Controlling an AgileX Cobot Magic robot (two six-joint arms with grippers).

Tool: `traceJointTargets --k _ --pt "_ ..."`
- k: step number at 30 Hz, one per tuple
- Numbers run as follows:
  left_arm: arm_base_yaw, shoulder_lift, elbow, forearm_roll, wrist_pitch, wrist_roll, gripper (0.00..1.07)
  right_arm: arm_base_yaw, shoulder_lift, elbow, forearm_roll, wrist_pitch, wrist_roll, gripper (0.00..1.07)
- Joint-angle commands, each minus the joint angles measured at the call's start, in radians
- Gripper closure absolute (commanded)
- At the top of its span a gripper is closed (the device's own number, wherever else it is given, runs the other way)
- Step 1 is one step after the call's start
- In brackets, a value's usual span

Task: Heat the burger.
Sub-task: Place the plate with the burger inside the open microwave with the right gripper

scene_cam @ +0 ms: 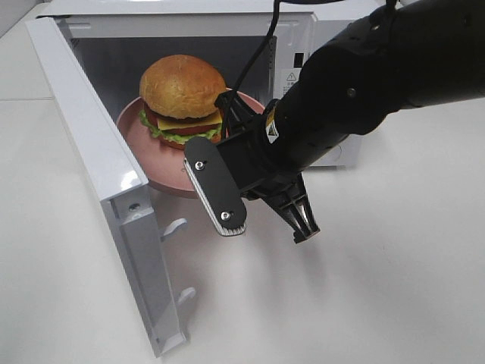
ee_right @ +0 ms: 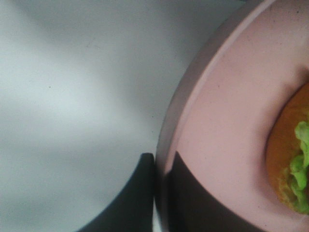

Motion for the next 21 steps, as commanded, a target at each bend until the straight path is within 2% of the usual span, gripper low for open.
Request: traceJointTargets --k 1,4,10,21 --pt "0.004 -0.018 0.002 -0.006 -0.009 -0.005 0.06 -0.004 -0.008 -0.017 0.006 -0.044 -0.015 1.07" --pt "0.004 -0.018 0.002 -0.006 -0.009 -0.005 0.06 -0.006 0.001 -0.022 0.018 -0.048 -0.037 1.07" --pt "0.004 -0.018 0.002 -0.006 -0.009 -0.005 0.06 -0.016 0.062 -0.111 0.022 0.032 -0.025 1.07" --pt "0.004 -0.018 0.002 -0.006 -0.009 -0.005 0.06 -0.039 0.127 -0.217 0.014 0.060 -0.029 1.07"
